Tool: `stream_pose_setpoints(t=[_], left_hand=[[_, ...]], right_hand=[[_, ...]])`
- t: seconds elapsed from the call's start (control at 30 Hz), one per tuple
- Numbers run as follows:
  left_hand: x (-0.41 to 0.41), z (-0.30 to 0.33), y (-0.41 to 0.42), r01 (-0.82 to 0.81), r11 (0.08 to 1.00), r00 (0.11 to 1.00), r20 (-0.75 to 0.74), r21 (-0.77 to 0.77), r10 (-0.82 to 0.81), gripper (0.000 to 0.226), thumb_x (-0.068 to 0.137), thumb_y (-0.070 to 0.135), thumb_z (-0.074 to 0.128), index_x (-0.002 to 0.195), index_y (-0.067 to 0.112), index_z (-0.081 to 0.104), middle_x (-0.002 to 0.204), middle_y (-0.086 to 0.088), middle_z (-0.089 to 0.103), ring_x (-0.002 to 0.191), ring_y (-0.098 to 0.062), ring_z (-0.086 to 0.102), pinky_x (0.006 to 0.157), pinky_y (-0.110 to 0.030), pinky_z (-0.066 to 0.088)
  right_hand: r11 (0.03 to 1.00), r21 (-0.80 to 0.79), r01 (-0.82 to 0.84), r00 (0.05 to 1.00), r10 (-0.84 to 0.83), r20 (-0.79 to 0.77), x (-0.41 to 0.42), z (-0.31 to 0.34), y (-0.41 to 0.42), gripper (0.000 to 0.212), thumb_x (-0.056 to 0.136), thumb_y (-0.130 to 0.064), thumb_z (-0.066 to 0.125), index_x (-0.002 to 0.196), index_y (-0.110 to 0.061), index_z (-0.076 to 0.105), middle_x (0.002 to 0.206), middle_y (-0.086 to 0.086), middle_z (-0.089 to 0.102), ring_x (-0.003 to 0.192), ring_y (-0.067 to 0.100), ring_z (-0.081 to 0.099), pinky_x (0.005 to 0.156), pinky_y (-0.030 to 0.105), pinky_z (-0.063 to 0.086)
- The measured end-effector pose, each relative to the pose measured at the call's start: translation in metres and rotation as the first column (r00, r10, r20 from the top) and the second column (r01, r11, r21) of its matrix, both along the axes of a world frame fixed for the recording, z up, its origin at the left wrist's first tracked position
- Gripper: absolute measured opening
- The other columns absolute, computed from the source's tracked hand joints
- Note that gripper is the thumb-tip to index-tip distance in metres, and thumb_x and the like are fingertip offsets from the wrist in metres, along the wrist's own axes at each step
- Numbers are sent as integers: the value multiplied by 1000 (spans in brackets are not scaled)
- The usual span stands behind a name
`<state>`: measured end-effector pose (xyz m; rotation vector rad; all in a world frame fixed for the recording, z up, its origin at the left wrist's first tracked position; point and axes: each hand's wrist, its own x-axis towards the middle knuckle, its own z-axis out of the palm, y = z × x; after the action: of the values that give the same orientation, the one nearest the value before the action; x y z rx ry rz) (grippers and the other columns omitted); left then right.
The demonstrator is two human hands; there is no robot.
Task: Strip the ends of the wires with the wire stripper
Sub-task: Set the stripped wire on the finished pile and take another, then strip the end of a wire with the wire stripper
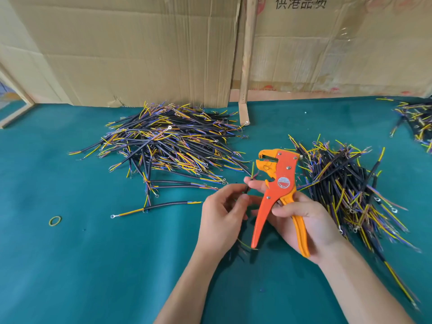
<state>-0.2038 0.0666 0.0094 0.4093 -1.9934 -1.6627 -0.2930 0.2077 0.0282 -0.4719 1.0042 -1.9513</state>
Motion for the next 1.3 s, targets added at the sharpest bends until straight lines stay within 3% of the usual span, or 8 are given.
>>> stream_pose_setpoints(t=[0.1,0.2,0.37,0.53,0.6,0.83,1.3], left_hand=[[-1,-1,-2,-61,994,997,-44,94,65,22,96,9,58,109,23,70,84,14,65,56,-12,56,59,-21,47],[-2,-1,-3,-95,982,993,-56,165,105,30,97,1,55,112,23,69,80,15,58,57,-12,54,57,-19,44],[1,5,-5,-108,978,991,-62,176,121,31,88,4,50,97,30,64,71,0,46,54,-12,46,50,-19,37],[1,4,-5,-78,977,991,-89,196,97,9,97,25,54,95,28,62,59,-1,47,47,-14,37,46,-22,34],[1,3,-6,-83,981,991,-89,173,100,12,103,28,53,94,28,62,57,-2,47,45,-12,36,47,-22,33],[2,4,-10,-24,980,995,-85,195,42,16,106,18,49,107,25,64,59,-2,51,41,-14,37,42,-20,35],[3,4,-11,38,979,995,-102,202,-17,10,109,11,39,103,17,43,64,-5,55,44,-18,36,43,-22,31]], right_hand=[[992,87,88,995,-92,37,0,0,0,60,71,2,62,131,4,61,137,24,62,120,48,62,99,52,53],[989,126,76,993,-87,84,2,2,3,62,74,-6,66,134,2,57,128,30,65,104,49,67,89,56,58],[982,188,-26,996,9,92,9,6,5,49,76,-8,65,124,-1,68,113,34,66,87,46,69,79,55,58],[972,222,-74,996,59,72,14,8,5,50,76,-3,63,125,4,65,109,37,64,84,49,67,76,55,58],[968,238,-79,996,67,57,15,9,5,53,76,-3,65,128,5,62,108,37,64,83,49,66,75,55,58],[960,264,-93,996,88,33,16,10,7,52,78,-4,64,128,6,61,105,36,64,82,47,66,76,56,57],[945,290,-150,989,145,35,16,9,8,50,76,-14,76,122,3,66,101,37,64,81,46,68,75,55,58]])
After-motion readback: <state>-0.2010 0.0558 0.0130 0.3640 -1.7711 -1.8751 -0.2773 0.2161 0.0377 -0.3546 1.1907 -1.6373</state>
